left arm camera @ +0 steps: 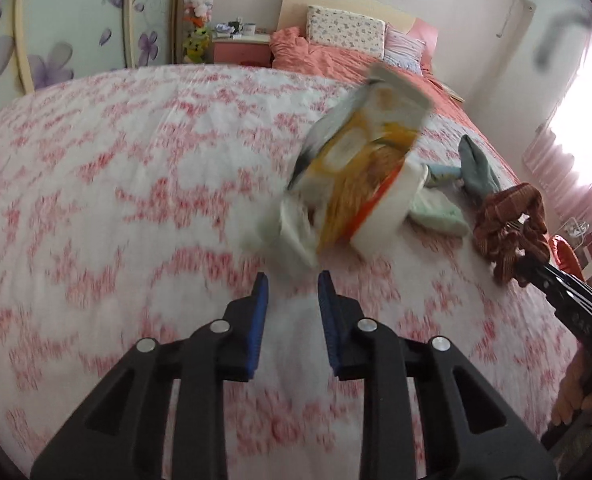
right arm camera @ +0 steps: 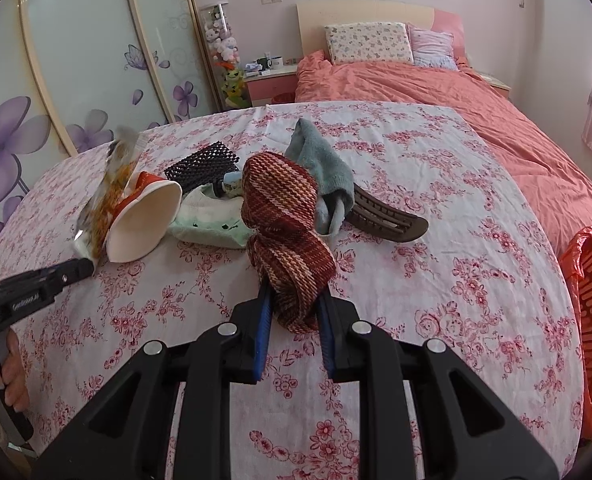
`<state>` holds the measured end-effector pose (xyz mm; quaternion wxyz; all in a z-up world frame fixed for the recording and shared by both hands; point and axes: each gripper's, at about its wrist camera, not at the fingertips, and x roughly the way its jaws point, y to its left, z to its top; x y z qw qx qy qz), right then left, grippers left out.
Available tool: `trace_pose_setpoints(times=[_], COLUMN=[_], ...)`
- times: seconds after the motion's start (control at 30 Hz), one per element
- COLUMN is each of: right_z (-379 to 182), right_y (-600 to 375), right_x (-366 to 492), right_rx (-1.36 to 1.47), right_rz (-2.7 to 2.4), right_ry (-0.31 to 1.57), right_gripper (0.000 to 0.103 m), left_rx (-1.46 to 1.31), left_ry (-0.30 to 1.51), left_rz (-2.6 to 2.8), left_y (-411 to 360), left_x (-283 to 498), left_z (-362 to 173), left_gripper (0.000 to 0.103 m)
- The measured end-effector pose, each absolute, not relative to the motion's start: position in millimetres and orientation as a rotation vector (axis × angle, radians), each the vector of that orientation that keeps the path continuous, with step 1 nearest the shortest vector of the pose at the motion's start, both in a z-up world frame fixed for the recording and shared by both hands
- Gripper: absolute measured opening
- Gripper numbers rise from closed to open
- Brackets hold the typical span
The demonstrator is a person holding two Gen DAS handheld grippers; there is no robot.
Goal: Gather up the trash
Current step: 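Grasp the snack wrapper with the left tool and lift it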
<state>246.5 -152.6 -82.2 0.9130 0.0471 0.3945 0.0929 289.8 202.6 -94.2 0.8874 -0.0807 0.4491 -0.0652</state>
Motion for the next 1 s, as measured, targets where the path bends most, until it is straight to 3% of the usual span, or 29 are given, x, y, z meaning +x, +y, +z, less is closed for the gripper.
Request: trace_pose_setpoints(times=[0.17,0.33,0.6,0.8,0.83,0.97,1.0], right_z=[-81,-79,-81,-82,-82,-83,-84], right_y=[-158,-163,-161,-160,-160,-161,-161], right_x=[244,243,248,251,251,252,252], right_rx=[0.105,0.127,0.121,0.116,0.115,0.112,0.112], right_rz=[0.195,0.196,0.199,0.201,0.201,0.2,0.2], right_ry=[0.815,0.821,0.827,0.828,0.828,0.828,0.827], right_gripper=[0.021,0.021,0.021,0.021,0.021,0.021,0.021], left_rx=[-0.185,-0.166,0.082,0.101,0.086,0.035,0.02], left_ry=[0.904,0.844,0.839,0.858,0.863,0.904,0.905], left_rz=[-0.067,0.018,0.056,0.038,0.023,-0.005,-0.003], left_y=[211,217,203,201,204,211,214], left_x=[276,287,320,341,346,361,363], left_z=[-92,-78,-80,-87,-88,-95,-95], left_gripper=[0.069,0.08,0.082,0.084,0.083,0.061,0.061])
